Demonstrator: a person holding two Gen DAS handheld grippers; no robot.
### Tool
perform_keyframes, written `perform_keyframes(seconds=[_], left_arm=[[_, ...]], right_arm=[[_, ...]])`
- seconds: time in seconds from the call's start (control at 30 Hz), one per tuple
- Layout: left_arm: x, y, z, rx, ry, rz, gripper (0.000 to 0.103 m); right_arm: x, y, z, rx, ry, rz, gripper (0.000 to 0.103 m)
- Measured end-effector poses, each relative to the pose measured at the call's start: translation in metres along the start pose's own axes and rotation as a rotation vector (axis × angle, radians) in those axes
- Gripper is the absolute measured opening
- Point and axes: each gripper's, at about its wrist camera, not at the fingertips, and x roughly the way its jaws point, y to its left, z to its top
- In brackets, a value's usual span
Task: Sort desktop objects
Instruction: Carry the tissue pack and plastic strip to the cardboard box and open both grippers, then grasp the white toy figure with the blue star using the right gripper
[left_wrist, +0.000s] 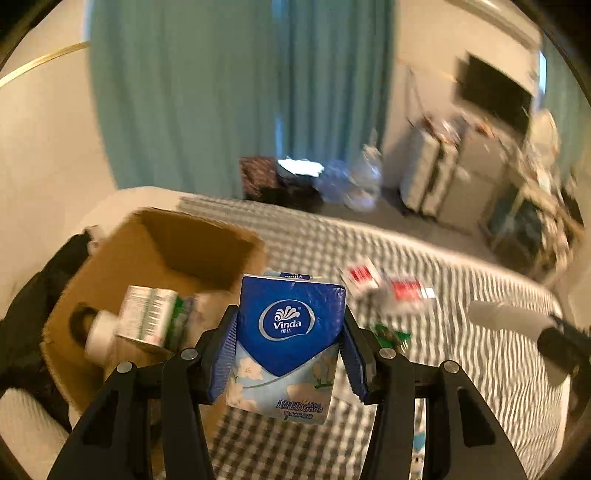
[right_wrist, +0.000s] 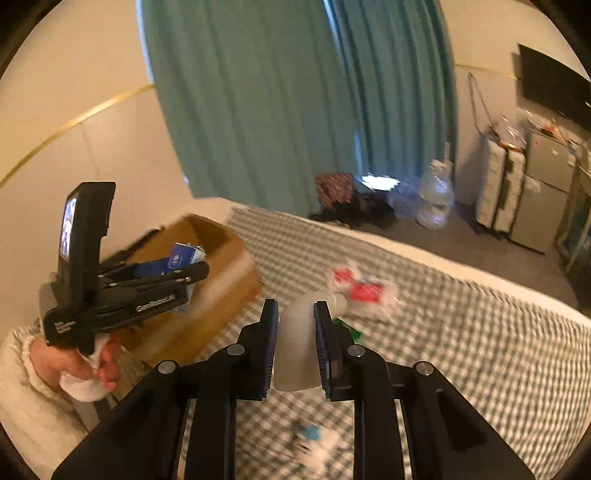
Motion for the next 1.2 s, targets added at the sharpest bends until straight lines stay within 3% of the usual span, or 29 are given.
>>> perform_keyframes(seconds=[0.1, 0.17, 0.4, 0.6, 0.63, 0.67, 0.7, 0.73, 0.83, 1.03, 1.13, 1.2], left_arm=[[-0.016, 0.034, 0.008, -0.081, -0.077, 0.087, 0.052], [-0.012, 0.051, 0.011, -0.111, -0.083, 0.094, 0.053], [0.021, 0.107, 0.009, -0.19, -0.029, 0.232, 0.053], [0.045, 0.148, 0.001, -0.297, 0.029, 0.287, 0.057], [0.049, 0.151, 0.001, -0.297, 0.037, 0.304, 0.065], [0.052, 0.152, 0.001, -0.287, 0.047, 0.318, 0.073], [0.054, 0.153, 0.001, -0.276, 0.05, 0.339, 0.091], [0.054, 0.153, 0.0, -0.264, 0.044, 0.365, 0.102], [0.05, 0.151, -0.001, -0.255, 0.019, 0.403, 0.103], [0.053, 0.131, 0.002, -0.209, 0.04, 0.326, 0.103], [0.042, 0.1, 0.007, -0.125, -0.004, 0.265, 0.103], [0.034, 0.076, 0.008, -0.06, -0.028, 0.214, 0.103]], right_arm=[[0.012, 0.032, 0.021, -0.04, -0.01, 0.067, 0.019], [0.028, 0.057, 0.039, -0.077, -0.013, 0.115, 0.019], [0.104, 0.121, 0.077, -0.103, 0.041, 0.234, 0.019], [0.167, 0.145, 0.068, -0.053, 0.131, 0.284, 0.022], [0.172, 0.144, 0.067, -0.044, 0.138, 0.281, 0.026], [0.178, 0.144, 0.067, -0.026, 0.142, 0.273, 0.049], [0.18, 0.143, 0.067, -0.011, 0.144, 0.259, 0.078], [0.179, 0.139, 0.068, 0.002, 0.14, 0.244, 0.087], [0.164, 0.123, 0.069, 0.027, 0.084, 0.203, 0.088], [0.099, 0.061, 0.057, 0.031, 0.003, 0.042, 0.089], [0.064, 0.033, 0.029, -0.014, 0.052, -0.03, 0.089], [0.055, 0.018, -0.002, -0.061, 0.144, -0.059, 0.089]])
